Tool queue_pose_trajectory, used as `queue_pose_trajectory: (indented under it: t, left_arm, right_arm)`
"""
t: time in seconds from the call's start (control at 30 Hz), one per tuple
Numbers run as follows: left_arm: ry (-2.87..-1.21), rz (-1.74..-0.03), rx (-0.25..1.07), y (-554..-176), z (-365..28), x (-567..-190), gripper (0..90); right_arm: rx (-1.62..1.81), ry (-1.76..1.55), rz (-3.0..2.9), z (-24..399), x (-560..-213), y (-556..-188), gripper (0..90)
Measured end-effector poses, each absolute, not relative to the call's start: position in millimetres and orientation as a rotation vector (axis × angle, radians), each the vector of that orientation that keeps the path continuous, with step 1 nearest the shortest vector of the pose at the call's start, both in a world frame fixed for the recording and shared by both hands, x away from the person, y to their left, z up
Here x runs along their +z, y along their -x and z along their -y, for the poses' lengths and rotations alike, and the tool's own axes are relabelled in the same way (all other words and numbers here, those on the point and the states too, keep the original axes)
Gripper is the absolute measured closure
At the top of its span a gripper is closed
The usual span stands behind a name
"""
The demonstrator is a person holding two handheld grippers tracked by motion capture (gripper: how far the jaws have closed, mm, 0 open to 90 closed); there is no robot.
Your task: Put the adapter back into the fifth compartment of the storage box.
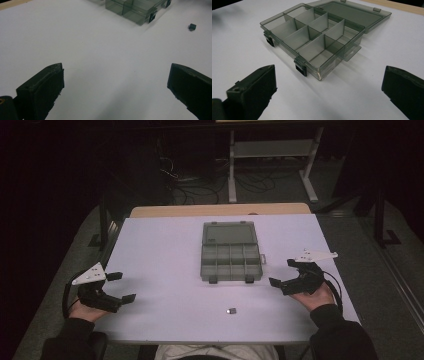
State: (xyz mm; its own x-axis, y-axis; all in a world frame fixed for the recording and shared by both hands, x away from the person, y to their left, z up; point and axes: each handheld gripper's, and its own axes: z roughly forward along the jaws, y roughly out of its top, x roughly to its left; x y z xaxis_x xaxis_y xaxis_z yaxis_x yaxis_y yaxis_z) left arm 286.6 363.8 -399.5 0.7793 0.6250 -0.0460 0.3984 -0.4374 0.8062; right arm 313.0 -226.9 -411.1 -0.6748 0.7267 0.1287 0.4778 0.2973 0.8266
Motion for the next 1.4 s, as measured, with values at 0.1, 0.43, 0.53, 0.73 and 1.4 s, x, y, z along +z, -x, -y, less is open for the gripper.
queue_pose_trajectory:
  t: [0.1,0.43,0.53,0.73,1.4]
  left_arm:
    - [-2.101,-0.750,0.334,-287,-360,-398,0.8]
    - [-2.118,-0.689,0.345,-286,-346,-383,0.9]
    - [-2.123,-0.684,0.343,-286,-344,-381,0.9]
    - [-2.156,-0.636,0.327,-288,-331,-372,0.9]
    - [-2.194,-0.550,0.279,-297,-296,-363,0.9]
  right_arm:
    - [1.318,-1.096,-2.302,226,-411,-313,0.0]
    - [1.327,-1.094,-2.296,227,-410,-313,0.0]
    - [1.326,-1.095,-2.296,227,-410,-312,0.0]
    - [1.329,-1.095,-2.295,227,-410,-312,0.0]
    - [1.331,-1.091,-2.302,228,-410,-313,0.0]
